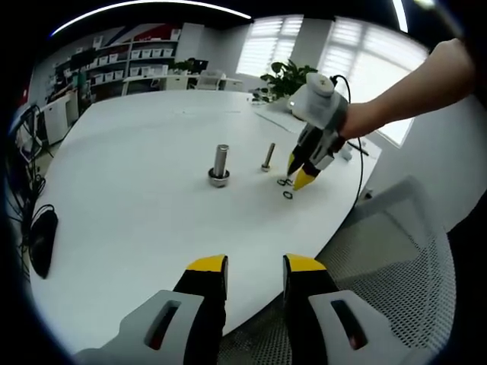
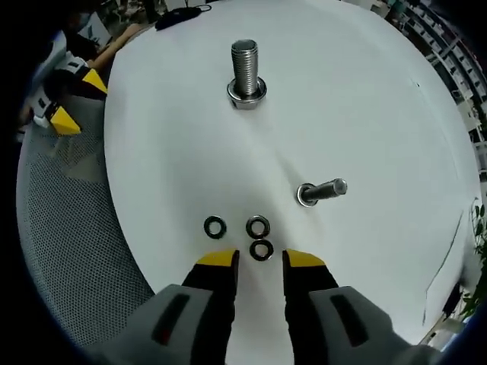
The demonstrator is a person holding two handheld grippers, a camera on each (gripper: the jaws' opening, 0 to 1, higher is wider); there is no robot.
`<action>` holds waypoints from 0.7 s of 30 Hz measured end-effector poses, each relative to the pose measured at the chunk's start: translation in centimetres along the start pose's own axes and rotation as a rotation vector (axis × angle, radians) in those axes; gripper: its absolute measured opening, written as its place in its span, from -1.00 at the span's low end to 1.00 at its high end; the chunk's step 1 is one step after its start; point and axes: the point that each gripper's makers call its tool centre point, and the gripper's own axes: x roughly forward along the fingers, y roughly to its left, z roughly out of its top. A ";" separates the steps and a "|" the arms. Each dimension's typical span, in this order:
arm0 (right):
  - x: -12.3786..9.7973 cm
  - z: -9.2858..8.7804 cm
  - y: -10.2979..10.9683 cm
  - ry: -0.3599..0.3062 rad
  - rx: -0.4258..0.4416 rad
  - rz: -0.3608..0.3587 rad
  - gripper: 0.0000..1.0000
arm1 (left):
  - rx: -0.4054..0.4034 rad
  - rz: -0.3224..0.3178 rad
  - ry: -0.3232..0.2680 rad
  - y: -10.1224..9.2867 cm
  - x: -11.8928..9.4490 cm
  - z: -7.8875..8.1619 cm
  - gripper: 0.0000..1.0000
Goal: Place the washer onto the threaded stud by aligning its center hole with the stud, sliding it down to the base, and recovering from edge contact or off-axis alignment until the washer reaches the visible bottom stop.
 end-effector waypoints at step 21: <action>0.0 0.0 0.1 0.050 -0.102 0.028 -0.51 | 0.001 0.000 -0.006 0.1 -0.1 0.1 -0.47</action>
